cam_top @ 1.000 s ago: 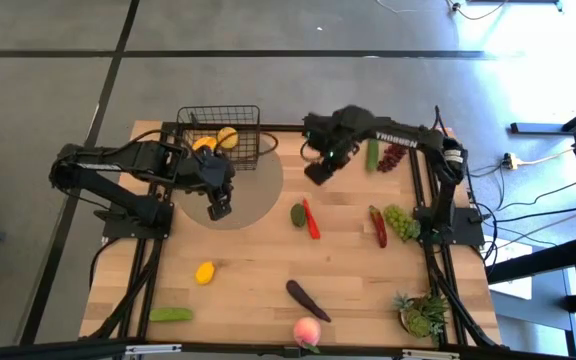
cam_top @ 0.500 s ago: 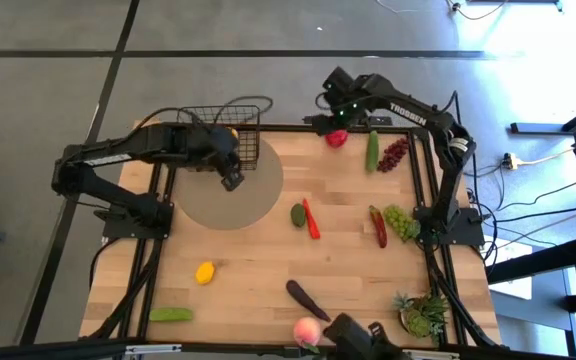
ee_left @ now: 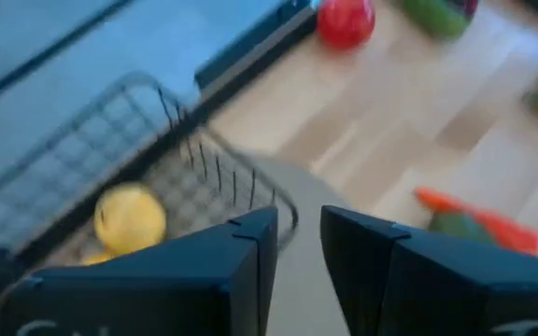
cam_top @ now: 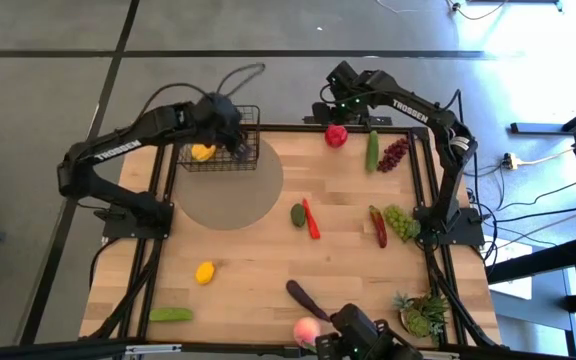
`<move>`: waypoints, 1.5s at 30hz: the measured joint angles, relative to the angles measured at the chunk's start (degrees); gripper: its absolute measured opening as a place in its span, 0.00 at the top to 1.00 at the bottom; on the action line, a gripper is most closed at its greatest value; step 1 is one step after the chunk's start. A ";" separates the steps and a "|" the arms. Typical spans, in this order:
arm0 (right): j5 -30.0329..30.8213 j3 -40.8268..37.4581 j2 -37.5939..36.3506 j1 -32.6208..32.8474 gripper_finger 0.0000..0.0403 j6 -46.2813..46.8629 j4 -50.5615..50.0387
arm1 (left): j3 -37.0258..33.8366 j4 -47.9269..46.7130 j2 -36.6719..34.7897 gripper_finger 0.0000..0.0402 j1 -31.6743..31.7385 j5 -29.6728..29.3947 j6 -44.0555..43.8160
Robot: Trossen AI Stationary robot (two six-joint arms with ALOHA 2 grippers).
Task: Build produce basket
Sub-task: Put the red apple into the black wire basket
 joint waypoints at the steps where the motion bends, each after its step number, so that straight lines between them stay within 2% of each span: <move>1: 0.00 0.00 0.00 0.00 0.49 -0.04 0.20 | -0.01 0.57 0.60 0.81 1.26 1.35 1.55; 7: 0.02 0.00 0.00 -0.23 0.49 -0.01 0.94 | -0.08 3.35 4.13 0.81 8.11 8.89 12.40; 12: 0.07 0.00 0.00 -0.55 0.49 -0.02 0.75 | -0.11 3.76 5.45 0.81 10.41 13.48 22.63; 17: 0.11 0.00 0.02 -0.52 0.49 -0.22 0.92 | -0.22 3.41 5.63 0.81 11.51 14.45 29.68; 22: 0.07 0.00 0.02 -0.48 0.49 -0.24 1.60 | -0.22 3.37 5.63 0.81 11.35 14.54 31.59; 29: 0.06 -0.02 0.02 -0.48 0.49 -0.22 1.70 | -0.22 3.20 5.63 0.81 11.35 11.59 31.59; 45: 0.04 -0.02 0.02 -0.48 0.49 0.07 2.90 | -0.22 3.22 5.63 0.81 11.33 11.38 31.55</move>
